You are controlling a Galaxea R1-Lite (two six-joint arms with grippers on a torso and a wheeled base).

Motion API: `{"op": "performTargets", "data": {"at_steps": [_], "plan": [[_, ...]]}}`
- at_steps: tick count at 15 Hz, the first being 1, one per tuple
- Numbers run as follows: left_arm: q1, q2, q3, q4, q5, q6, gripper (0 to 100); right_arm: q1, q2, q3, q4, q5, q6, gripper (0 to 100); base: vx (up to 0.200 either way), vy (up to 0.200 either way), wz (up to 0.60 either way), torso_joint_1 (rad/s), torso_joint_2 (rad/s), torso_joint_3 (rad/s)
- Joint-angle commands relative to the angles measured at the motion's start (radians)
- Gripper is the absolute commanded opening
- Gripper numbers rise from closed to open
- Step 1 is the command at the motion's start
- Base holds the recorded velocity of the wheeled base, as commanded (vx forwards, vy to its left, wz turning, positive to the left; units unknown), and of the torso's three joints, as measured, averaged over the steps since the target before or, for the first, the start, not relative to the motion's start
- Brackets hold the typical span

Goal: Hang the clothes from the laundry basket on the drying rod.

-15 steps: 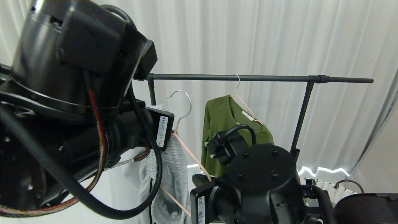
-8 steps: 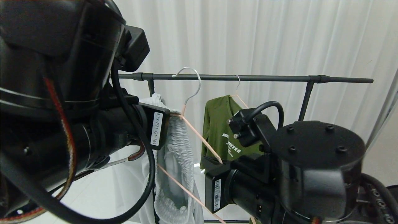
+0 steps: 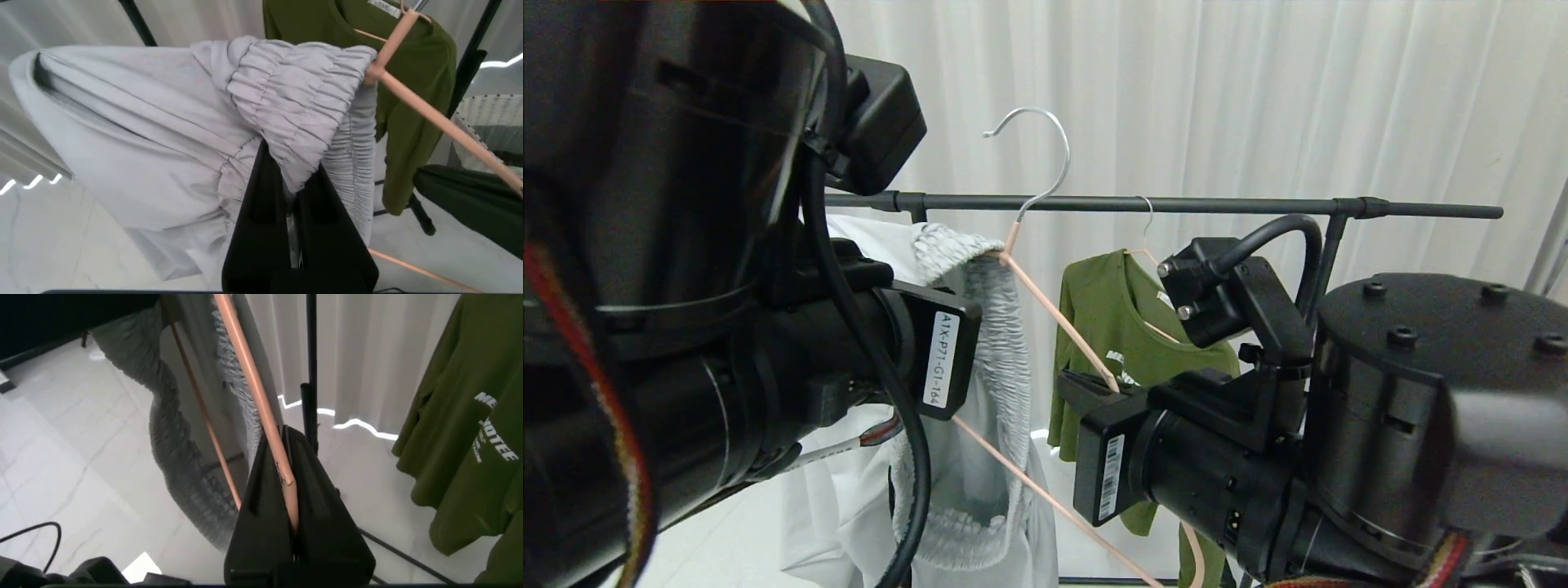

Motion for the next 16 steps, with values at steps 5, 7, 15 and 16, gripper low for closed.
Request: {"op": "performTargets", "data": {"at_steps": [5, 7, 15, 16], "plan": [[-0.025, -0.021, -0.001, -0.001, 0.0, -0.002, 100, 0.002, -0.021, 0.0, -0.029, 0.001, -0.009, 0, 0.0, 0.0, 0.0, 0.0, 0.0, 0.0], [-0.039, -0.049, 0.01, -0.001, 0.0, -0.002, 100, 0.002, -0.024, 0.002, -0.037, 0.0, -0.025, 0, 0.0, 0.0, 0.0, 0.0, 0.0, 0.0], [-0.094, -0.276, 0.159, 0.0, -0.004, 0.21, 100, -0.03, -0.129, 0.157, -0.05, 0.003, -0.062, 0, 0.0, 0.0, 0.0, 0.0, 0.0, 0.0], [-0.094, -0.307, 0.16, -0.001, -0.01, 0.276, 100, -0.03, -0.161, 0.206, -0.052, 0.003, -0.069, 0, 0.0, 0.0, 0.0, 0.0, 0.0, 0.0]]}}
